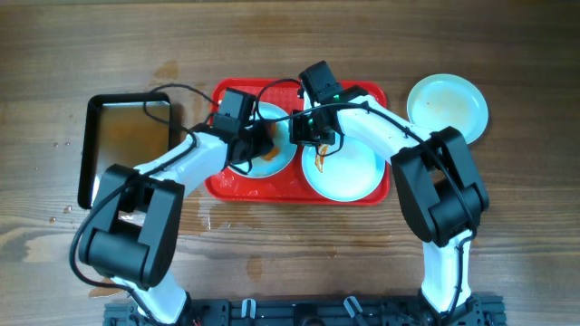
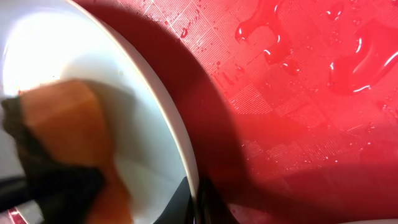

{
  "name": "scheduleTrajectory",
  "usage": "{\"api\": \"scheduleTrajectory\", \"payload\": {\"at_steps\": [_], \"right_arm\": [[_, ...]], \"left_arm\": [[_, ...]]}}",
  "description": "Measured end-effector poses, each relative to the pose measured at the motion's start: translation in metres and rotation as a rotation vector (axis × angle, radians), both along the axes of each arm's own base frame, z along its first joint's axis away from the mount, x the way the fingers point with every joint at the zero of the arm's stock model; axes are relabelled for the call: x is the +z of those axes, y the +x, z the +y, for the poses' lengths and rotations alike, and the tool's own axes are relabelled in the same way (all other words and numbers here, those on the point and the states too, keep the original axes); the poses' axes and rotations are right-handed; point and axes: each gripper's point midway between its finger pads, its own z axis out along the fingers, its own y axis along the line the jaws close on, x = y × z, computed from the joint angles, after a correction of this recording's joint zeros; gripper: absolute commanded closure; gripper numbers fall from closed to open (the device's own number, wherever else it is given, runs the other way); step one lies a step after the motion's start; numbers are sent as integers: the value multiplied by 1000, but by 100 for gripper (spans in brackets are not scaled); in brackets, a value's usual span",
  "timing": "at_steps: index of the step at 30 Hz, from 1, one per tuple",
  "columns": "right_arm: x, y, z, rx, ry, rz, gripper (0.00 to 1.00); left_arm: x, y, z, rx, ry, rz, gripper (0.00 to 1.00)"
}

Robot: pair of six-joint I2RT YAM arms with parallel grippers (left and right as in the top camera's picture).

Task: Clean dirty plates on tray and stack at the side
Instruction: 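Grasp the upper-left plate rim with right gripper, bring sponge over it, then scrub the held plate with the sponge in left gripper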

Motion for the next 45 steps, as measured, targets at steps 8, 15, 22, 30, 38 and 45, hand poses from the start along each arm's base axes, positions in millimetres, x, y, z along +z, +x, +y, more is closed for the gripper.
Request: {"api": "scheduleTrajectory", "payload": {"at_steps": [8, 15, 22, 30, 38, 45], "right_arm": [[0, 0, 0, 4, -3, -4, 94], [0, 0, 0, 7, -3, -5, 94], [0, 0, 0, 7, -3, -6, 94], [0, 0, 0, 7, -5, -6, 94], [0, 0, -1, 7, -6, -7, 94], [0, -3, 5, 19, 0, -5, 94]], "left_arm": [[1, 13, 72, 102, 262, -30, 96], [29, 13, 76, 56, 288, -91, 96], [36, 3, 29, 77, 94, -55, 96], [-1, -8, 25, 107, 115, 59, 96], [2, -7, 75, 84, 425, 6, 96], [32, 1, 96, 59, 554, -92, 96]]}}
